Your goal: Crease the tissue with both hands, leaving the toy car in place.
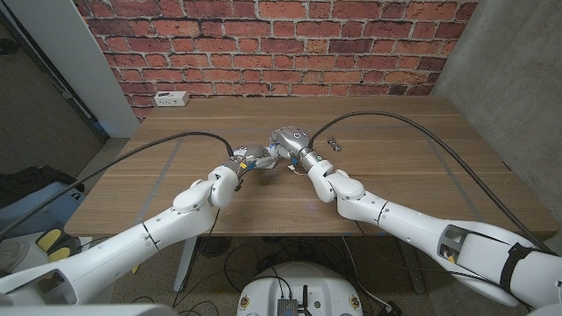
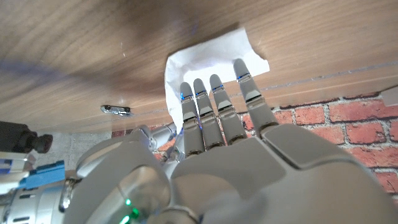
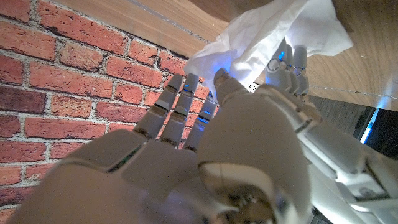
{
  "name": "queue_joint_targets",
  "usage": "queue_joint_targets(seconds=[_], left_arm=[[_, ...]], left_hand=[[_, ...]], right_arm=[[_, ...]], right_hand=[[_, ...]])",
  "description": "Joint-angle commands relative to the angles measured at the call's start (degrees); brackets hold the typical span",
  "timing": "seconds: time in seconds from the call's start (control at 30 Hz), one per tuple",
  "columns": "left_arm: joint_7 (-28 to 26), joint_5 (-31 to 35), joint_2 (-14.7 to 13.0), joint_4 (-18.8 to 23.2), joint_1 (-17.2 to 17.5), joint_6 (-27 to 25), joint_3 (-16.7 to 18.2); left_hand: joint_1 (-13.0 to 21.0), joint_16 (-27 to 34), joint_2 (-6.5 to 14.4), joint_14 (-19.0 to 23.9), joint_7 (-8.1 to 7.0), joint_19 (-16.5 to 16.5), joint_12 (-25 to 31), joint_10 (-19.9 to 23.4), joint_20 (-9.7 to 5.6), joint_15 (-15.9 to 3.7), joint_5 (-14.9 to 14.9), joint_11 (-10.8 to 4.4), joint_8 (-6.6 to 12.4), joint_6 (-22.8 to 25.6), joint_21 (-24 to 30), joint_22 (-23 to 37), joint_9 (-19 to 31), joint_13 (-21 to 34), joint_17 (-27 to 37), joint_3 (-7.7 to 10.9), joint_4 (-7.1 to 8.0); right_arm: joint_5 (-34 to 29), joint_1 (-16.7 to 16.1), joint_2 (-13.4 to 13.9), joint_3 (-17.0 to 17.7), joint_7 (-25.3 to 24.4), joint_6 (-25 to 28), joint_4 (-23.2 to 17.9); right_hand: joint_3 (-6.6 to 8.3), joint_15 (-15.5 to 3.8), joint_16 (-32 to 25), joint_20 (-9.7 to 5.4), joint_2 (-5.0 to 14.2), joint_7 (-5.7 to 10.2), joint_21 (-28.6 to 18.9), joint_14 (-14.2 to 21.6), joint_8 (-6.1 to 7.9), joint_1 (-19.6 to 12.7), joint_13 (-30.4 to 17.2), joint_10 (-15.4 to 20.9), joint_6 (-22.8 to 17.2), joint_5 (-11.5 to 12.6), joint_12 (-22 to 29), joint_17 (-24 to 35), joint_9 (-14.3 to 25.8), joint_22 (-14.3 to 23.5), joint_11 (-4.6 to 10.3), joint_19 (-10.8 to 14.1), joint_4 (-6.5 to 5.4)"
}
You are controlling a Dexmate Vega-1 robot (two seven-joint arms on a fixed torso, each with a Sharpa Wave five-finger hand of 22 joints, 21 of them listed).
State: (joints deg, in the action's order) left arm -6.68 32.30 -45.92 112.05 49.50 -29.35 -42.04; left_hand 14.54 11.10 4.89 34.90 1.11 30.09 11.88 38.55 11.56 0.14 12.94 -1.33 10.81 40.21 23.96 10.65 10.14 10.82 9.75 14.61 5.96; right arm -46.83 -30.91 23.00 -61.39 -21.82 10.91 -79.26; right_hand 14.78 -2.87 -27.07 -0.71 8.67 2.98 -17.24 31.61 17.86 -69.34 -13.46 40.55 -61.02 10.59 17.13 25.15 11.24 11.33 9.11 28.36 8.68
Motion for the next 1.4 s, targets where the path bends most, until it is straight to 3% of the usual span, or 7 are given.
queue_joint_targets(seconds=[0.03, 0.23, 0.47, 0.67, 0.9, 1.17, 1.4], left_arm=[[-10.54, 1.69, 0.04, 0.27, 4.47, 4.17, 2.77], [-19.33, 1.84, -0.05, -0.68, 7.52, 10.54, 4.95], [-31.96, 1.02, 1.09, -4.35, 10.06, 23.00, 7.52], [-36.04, 6.98, 2.59, -3.09, 12.08, 19.60, 8.07], [-41.18, 7.36, 4.04, -4.26, 13.55, 21.86, 9.29], [-41.61, 7.60, 4.68, -4.32, 14.32, 22.23, 10.09], [-31.67, 6.76, 2.74, -0.54, 14.63, 17.74, 10.46]], left_hand=[[1.35, 0.61, 0.35, 1.75, -0.27, 0.53, 0.57, 1.65, -0.37, -0.05, -0.30, -0.02, 0.40, 0.78, -0.08, 0.06, 0.14, 0.14, 0.11, 0.81, -0.91], [2.82, 1.61, 1.06, 7.98, 1.87, 2.48, 2.33, 8.03, -2.34, -1.90, -1.49, -0.24, 2.07, 7.29, -0.03, 0.40, 0.38, 0.64, 0.33, 2.55, -2.63], [1.66, 4.83, 2.05, 23.18, 4.56, 11.49, 7.08, 19.87, -6.05, -3.57, -2.33, 0.51, 3.28, 14.34, 3.45, 1.10, 0.95, 4.08, 0.89, 4.58, -3.15], [2.99, 8.33, 3.06, 33.14, 6.58, 14.04, 11.64, 26.01, -7.67, -4.56, -2.66, -0.06, 5.52, 20.28, 5.80, 2.26, 2.50, 7.78, 2.69, 7.40, -4.77], [12.79, 16.11, 5.38, 38.38, 7.48, 15.21, 19.20, 30.11, -9.36, -5.40, -1.41, -0.21, 8.14, 24.78, 11.42, 6.80, 6.21, 16.52, 11.19, 14.36, -13.58], [10.92, 19.09, 4.54, 40.52, 7.51, 17.59, 22.77, 31.34, -10.95, -6.03, -1.65, -0.76, 9.26, 26.18, 15.02, 8.62, 8.57, 21.60, 14.34, 14.76, -12.68], [7.80, 15.90, 3.64, 38.30, 7.56, 19.31, 21.57, 28.28, -12.70, -6.42, -1.43, -0.16, 8.03, 25.44, 16.76, 7.72, 8.19, 21.09, 12.40, 15.20, -11.65]], right_arm=[[-1.61, -0.44, 1.05, -0.15, 2.42, 2.83, -2.89], [-2.92, -1.70, 2.38, 0.63, 3.59, 5.73, -6.35], [-4.20, -2.31, 2.36, 0.72, 3.40, 6.47, -7.21], [-5.10, -2.82, 2.50, 1.38, 2.65, 8.20, -7.64], [-6.52, -4.00, 3.23, 2.03, 2.18, 10.88, -9.32], [-8.27, -5.57, 4.09, 2.71, 2.59, 14.74, -11.25], [-10.82, -7.46, 5.07, 2.98, 2.80, 18.72, -13.25]], right_hand=[[0.19, -10.18, 0.24, 0.23, -0.61, -0.04, -0.34, -0.01, 0.12, -0.47, -0.06, 0.55, -0.99, 0.07, -0.11, 0.11, 0.13, 0.18, 0.21, 0.48, 0.15], [0.27, -10.34, 0.46, 0.17, -0.74, -0.15, -0.39, -0.07, 0.11, -0.82, -0.05, 0.70, -1.47, 0.14, -0.14, 0.11, 0.10, 0.17, 0.12, 0.43, 0.37], [0.29, -10.36, 0.52, 0.06, -0.82, -0.12, -0.43, 0.01, 0.04, -1.11, -0.04, 0.94, -1.89, 0.19, -0.15, 0.23, 0.07, 0.16, 0.48, 0.35, 0.48], [0.29, -10.27, 0.63, -0.04, -0.84, -0.29, -0.46, 0.06, -0.14, -1.25, -0.05, 0.98, -1.97, 0.22, -0.22, 0.31, 0.05, 0.15, 0.53, 0.24, 0.47], [0.29, -10.35, 0.71, -0.08, -0.89, -0.21, -0.53, 0.09, -0.34, -1.52, -0.06, 0.99, -2.12, 0.25, -0.32, 0.44, 0.03, 0.15, 0.73, 0.21, 0.53], [0.27, -10.42, 0.82, -0.09, -0.95, -0.42, -0.62, 0.11, -0.50, -1.73, -0.12, 1.27, -2.34, 0.27, -0.27, 0.56, 0.01, 0.14, 0.71, 0.22, 0.56], [0.30, -10.38, 0.99, -0.19, -1.00, -0.50, -0.67, 0.13, -0.55, -1.88, -0.16, 1.33, -2.69, 0.29, -0.30, 0.57, -0.01, 0.13, 0.78, 0.21, 0.57]])
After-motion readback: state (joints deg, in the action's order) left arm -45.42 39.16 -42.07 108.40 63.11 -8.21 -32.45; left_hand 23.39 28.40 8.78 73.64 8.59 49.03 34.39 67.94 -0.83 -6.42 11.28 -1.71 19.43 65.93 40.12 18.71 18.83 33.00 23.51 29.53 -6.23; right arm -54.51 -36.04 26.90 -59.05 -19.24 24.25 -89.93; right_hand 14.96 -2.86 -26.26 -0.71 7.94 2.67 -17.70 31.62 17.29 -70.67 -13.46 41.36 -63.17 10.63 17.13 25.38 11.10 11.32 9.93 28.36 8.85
